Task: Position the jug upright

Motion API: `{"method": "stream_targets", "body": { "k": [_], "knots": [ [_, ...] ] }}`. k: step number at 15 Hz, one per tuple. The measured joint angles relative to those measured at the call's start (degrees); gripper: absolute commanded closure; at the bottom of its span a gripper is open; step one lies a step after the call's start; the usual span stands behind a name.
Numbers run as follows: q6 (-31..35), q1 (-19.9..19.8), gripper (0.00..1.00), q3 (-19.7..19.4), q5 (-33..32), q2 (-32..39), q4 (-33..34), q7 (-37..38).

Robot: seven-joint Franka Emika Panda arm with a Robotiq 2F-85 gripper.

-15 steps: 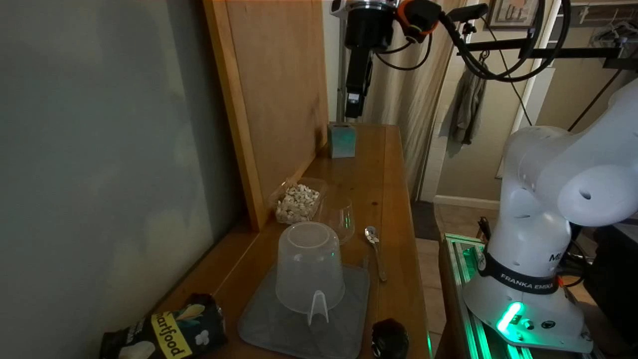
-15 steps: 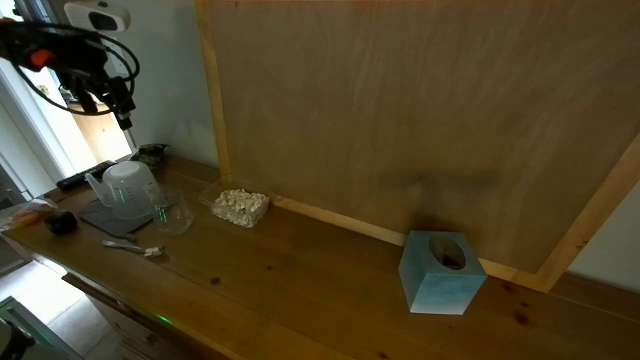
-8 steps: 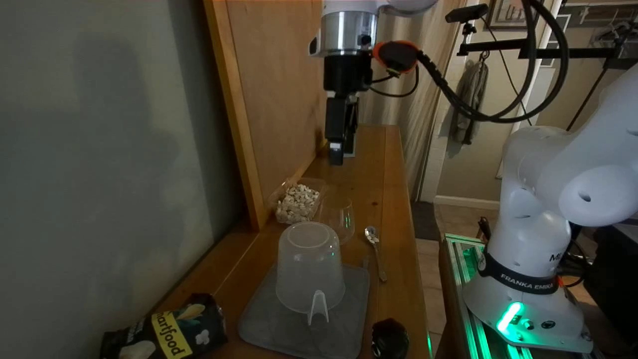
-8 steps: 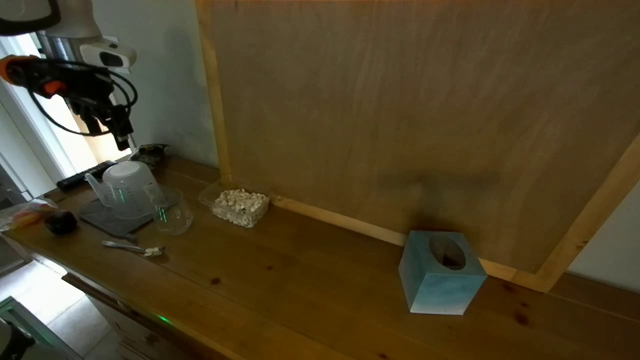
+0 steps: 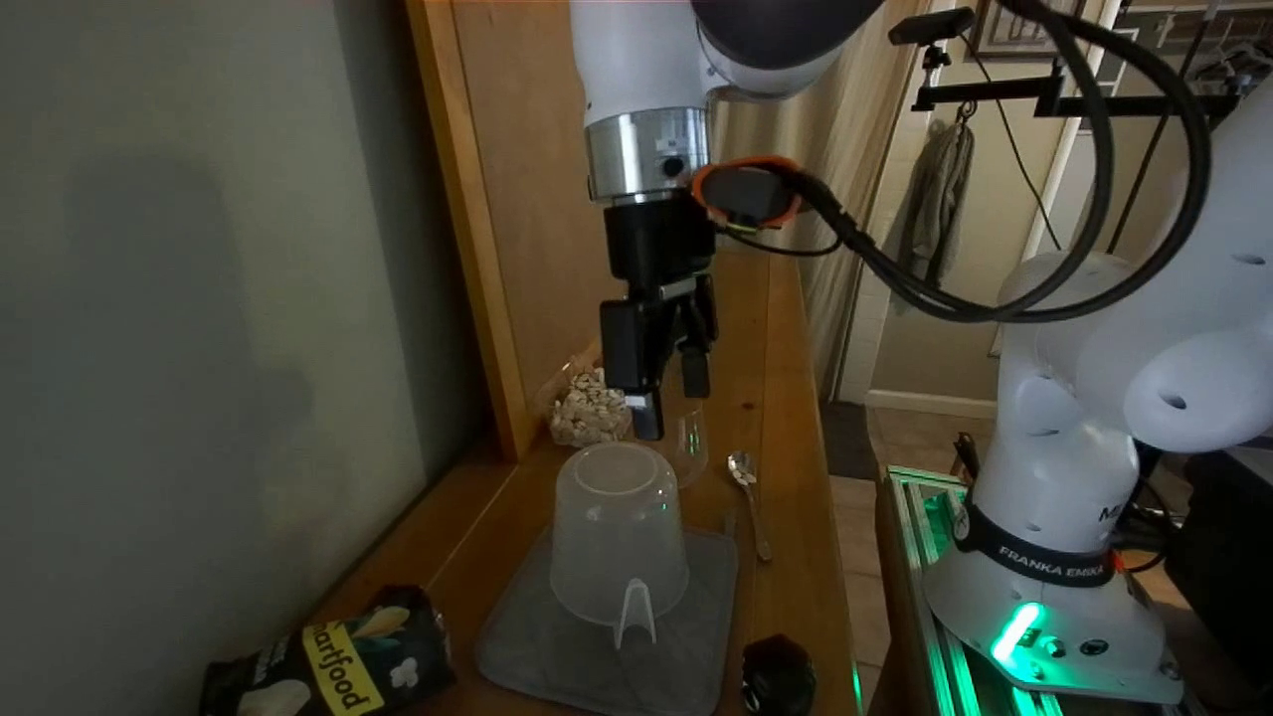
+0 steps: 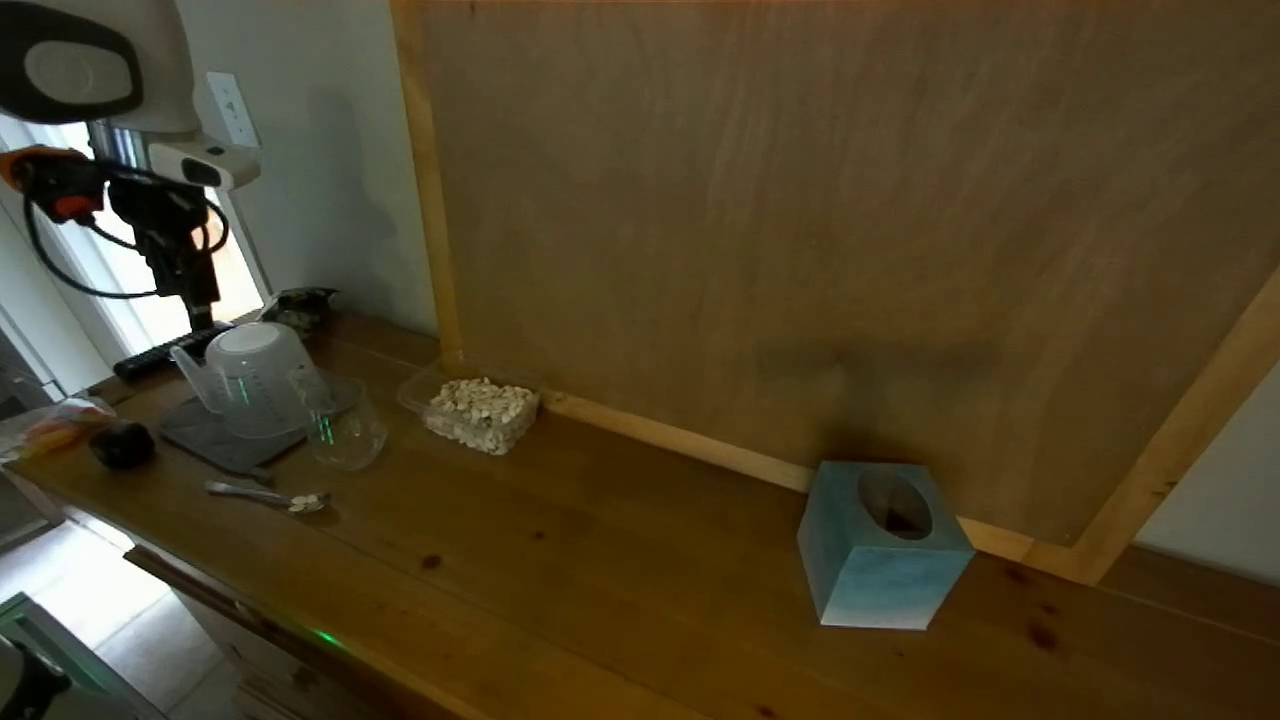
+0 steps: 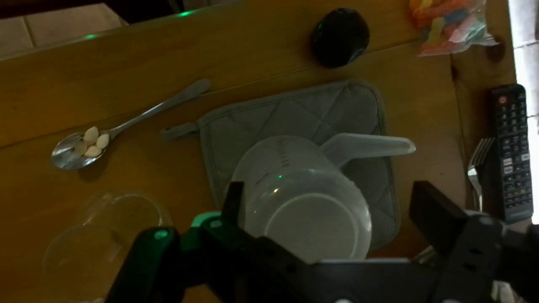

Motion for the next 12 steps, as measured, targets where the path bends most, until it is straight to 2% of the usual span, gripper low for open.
{"method": "stream_targets", "body": {
  "k": [2, 12],
  "knots": [
    [0.9, 0.2, 0.0, 0.8, 1.9, 1.6, 0.0, 3.0],
    [1.0, 0.5, 0.0, 1.8, 1.9, 3.6, -0.1, 3.8]
  ]
}}
